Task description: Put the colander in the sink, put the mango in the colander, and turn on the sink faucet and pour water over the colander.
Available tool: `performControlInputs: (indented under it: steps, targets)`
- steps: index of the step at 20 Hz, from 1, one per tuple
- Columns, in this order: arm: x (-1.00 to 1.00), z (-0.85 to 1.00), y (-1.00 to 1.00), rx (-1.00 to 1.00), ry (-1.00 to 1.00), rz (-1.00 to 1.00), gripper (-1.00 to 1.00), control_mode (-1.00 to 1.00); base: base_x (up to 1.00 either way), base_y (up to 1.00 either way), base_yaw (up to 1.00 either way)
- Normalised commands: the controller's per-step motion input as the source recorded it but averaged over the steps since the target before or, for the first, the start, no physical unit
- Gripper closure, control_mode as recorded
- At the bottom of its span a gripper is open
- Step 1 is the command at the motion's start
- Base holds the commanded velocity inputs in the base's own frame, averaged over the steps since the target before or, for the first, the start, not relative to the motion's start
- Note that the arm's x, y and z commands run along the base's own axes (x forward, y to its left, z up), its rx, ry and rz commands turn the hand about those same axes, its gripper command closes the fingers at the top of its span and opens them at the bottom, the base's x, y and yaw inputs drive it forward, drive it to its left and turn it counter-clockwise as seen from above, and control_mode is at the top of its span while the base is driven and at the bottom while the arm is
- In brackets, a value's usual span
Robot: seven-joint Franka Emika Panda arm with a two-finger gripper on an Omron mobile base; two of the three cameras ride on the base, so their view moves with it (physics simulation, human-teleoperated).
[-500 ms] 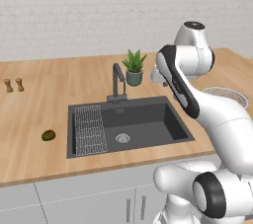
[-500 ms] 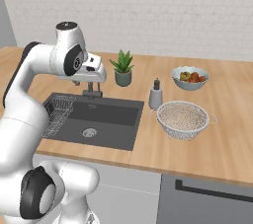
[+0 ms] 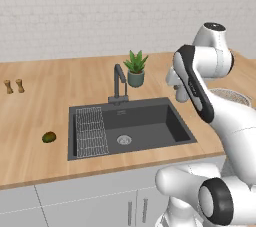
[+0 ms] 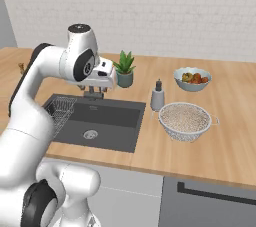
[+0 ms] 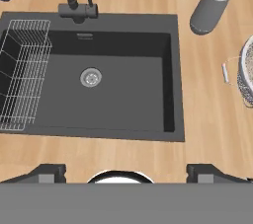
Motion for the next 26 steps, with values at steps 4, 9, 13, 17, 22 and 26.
performControlInputs:
  steps: [4,9,13,17,22,26]
  targets:
    - [-0.16,0.0,-1.0,0.04,0.03,0.02,-1.0,-1.0,0.0,0.0,0.0]
    - [0.0,-0.08,-1.0,0.0,0.01,0.02,-1.0,-1.0,0.0,0.0,0.0]
    - [0.0,-0.35,-0.97,0.0,0.0,0.06,-1.0,-1.0,0.0,0.0,0.0]
    - [0.0,-0.47,-0.73,-0.03,0.0,0.05,-1.0,-1.0,0.0,0.0,0.0]
    - [0.2,-0.52,-0.36,-0.03,0.0,0.09,-1.0,-1.0,0.0,0.0,0.0]
    - [0.31,-0.49,-0.01,-0.04,0.0,0.01,-1.0,-1.0,0.0,0.0,0.0]
